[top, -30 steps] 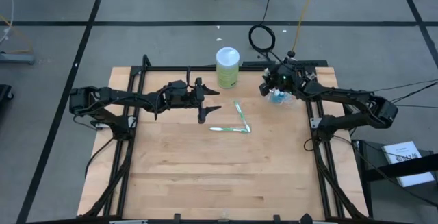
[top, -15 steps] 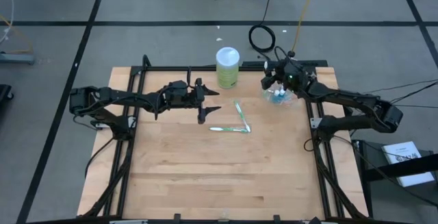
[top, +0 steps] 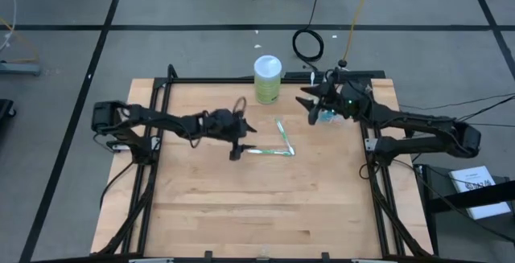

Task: Pick & Place toothbrushing station
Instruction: Put the green toothbrush into the transparent organizer

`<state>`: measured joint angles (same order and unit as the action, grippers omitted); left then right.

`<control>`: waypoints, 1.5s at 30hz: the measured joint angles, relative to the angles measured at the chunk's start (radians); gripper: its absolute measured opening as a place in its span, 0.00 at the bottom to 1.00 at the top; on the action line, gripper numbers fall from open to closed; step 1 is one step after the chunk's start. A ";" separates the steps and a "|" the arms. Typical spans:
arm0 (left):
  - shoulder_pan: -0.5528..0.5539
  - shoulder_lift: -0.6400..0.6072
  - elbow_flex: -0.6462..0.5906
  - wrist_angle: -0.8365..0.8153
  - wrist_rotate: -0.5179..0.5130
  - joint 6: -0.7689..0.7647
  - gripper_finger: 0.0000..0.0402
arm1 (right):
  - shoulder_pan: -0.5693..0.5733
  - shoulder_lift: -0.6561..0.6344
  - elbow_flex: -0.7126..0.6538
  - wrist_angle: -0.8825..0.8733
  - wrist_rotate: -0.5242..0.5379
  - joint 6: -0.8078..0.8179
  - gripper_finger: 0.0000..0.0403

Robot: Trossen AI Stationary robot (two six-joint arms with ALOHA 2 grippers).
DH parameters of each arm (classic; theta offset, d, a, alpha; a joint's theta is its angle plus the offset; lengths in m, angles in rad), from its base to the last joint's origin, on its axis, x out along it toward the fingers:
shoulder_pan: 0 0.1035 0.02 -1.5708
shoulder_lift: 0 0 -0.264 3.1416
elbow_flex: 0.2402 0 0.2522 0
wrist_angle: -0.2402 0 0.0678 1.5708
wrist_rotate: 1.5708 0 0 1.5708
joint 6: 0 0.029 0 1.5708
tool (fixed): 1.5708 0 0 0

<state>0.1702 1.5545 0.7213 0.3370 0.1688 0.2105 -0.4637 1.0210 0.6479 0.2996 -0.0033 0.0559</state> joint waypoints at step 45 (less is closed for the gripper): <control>-0.079 0.247 0.003 0.001 -0.031 -0.119 0.04 | 0.073 0.000 0.000 0.003 0.002 -0.042 0.46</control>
<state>0.0910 1.8015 0.7245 0.3383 0.1383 0.0911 -0.3908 1.0214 0.6479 0.3027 -0.0010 0.0143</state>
